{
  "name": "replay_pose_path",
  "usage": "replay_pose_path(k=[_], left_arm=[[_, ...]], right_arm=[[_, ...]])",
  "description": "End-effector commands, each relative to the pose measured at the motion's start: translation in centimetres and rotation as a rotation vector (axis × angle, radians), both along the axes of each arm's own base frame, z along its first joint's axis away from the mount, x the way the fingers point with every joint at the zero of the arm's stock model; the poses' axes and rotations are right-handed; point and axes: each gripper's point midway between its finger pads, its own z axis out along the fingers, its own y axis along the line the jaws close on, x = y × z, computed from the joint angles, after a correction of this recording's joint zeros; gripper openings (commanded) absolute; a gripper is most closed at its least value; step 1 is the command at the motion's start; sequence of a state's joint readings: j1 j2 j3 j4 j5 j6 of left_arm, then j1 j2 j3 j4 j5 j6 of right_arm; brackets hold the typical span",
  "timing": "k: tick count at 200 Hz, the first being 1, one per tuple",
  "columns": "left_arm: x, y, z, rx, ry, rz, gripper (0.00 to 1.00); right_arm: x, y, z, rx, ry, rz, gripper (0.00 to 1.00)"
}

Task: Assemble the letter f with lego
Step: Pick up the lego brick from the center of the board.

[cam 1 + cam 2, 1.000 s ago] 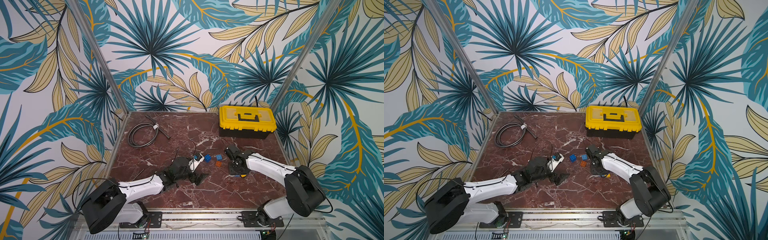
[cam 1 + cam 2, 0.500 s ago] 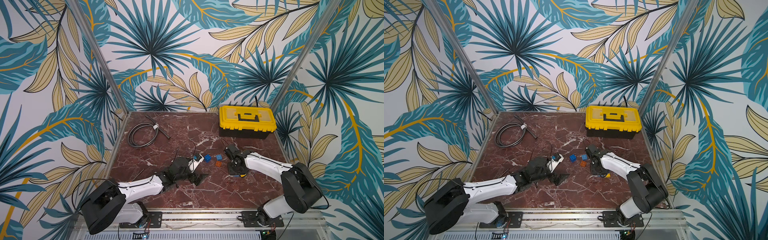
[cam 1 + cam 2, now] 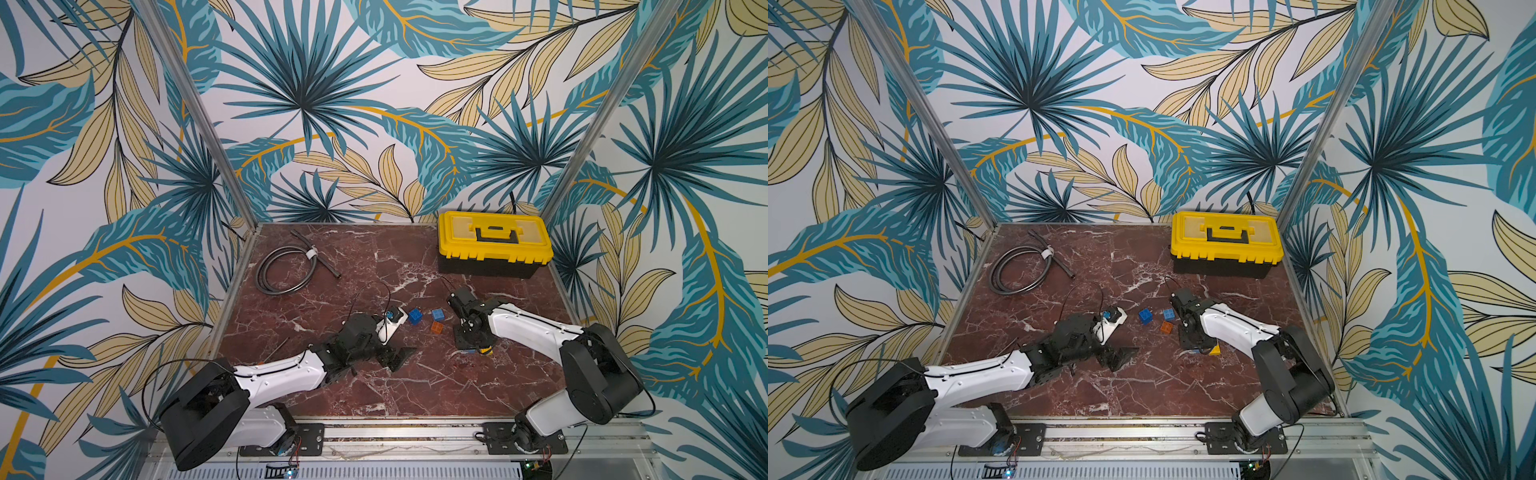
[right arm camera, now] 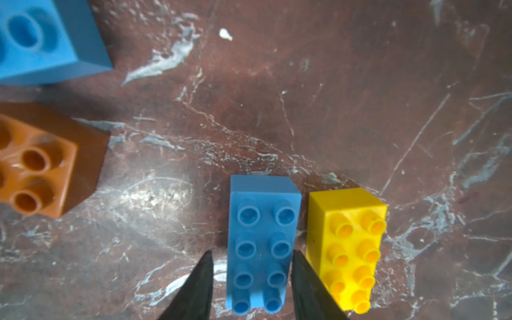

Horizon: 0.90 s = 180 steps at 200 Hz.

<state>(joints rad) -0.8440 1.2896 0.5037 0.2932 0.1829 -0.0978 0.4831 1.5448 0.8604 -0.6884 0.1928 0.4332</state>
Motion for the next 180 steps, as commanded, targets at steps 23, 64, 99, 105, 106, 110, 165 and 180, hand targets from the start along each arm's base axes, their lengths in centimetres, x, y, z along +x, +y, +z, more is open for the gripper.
replay_pose_path(k=[23,64,99,105,106,110,165,180], left_arm=[[-0.4,0.1,0.0,-0.005,0.002,-0.009,1.00],[-0.5,0.2,0.2,-0.010,-0.003,-0.009,0.99],[-0.6,0.2,0.3,-0.011,-0.005,-0.009,0.99],[-0.6,0.2,0.3,-0.011,-0.004,-0.011,0.99],[-0.6,0.2,0.3,-0.011,-0.004,-0.011,0.99],[-0.6,0.2,0.3,-0.011,-0.004,-0.010,0.99],[-0.6,0.2,0.3,-0.013,-0.003,-0.012,0.99],[-0.6,0.2,0.3,-0.014,-0.003,-0.011,0.99]], right_arm=[[0.7,0.2,0.0,-0.016,0.008,-0.001,0.49],[1.1,0.5,-0.5,-0.018,0.014,-0.009,0.47],[1.5,0.5,-0.5,-0.021,0.002,-0.014,0.44],[1.6,0.5,-0.4,-0.021,-0.001,-0.015,0.44],[1.6,0.5,-0.4,-0.020,-0.002,-0.015,0.43],[1.6,0.5,-0.3,-0.020,-0.003,-0.014,0.43],[2.2,0.7,0.0,-0.020,-0.018,-0.010,0.43],[2.2,0.8,-0.1,-0.021,-0.016,-0.008,0.43]])
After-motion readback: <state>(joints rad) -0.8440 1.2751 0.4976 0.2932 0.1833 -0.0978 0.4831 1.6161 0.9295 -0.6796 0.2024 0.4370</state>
